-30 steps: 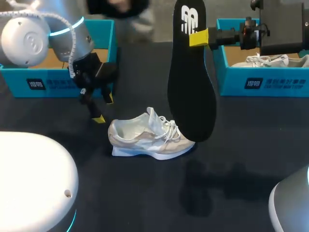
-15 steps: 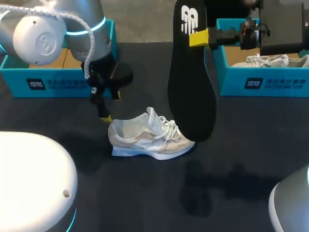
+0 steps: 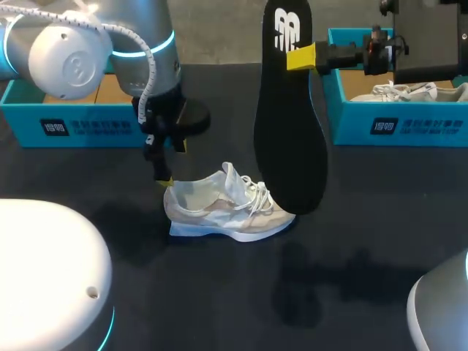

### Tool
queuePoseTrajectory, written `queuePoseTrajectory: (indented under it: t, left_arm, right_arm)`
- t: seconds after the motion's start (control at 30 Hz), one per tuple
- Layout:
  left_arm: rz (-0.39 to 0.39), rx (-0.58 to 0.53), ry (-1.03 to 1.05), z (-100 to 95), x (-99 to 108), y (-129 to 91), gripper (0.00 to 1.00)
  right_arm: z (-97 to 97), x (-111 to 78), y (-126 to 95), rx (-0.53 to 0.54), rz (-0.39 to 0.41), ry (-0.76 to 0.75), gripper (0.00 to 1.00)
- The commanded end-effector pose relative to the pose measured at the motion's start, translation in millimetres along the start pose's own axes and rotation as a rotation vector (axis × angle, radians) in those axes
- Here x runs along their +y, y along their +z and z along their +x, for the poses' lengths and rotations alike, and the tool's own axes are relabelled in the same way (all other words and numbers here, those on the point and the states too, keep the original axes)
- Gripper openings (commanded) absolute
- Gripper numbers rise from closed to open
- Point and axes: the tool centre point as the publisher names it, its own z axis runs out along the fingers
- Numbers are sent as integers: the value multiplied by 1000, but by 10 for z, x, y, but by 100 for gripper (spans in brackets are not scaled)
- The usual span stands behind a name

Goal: Take the shoe out of the shoebox, open the shoe tongue, remove and reinsert the insole, then place the shoe into the shoebox

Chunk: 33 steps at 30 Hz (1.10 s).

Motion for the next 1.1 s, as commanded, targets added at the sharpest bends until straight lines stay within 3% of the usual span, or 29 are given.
queuePoseTrajectory:
  t: [0.03, 0.33, 1.1]
  left_arm:
    - [0, -1, 1, 4, -9, 7, 100]
    - [54, 10, 10, -131, -85, 130, 100]
    - [161, -8, -5, -672, -586, 926, 100]
  right_arm:
    - [-2, 10, 34, -2, 0, 1, 0]
    - [-2, 10, 34, -2, 0, 1, 0]
    - [-2, 10, 34, -2, 0, 1, 0]
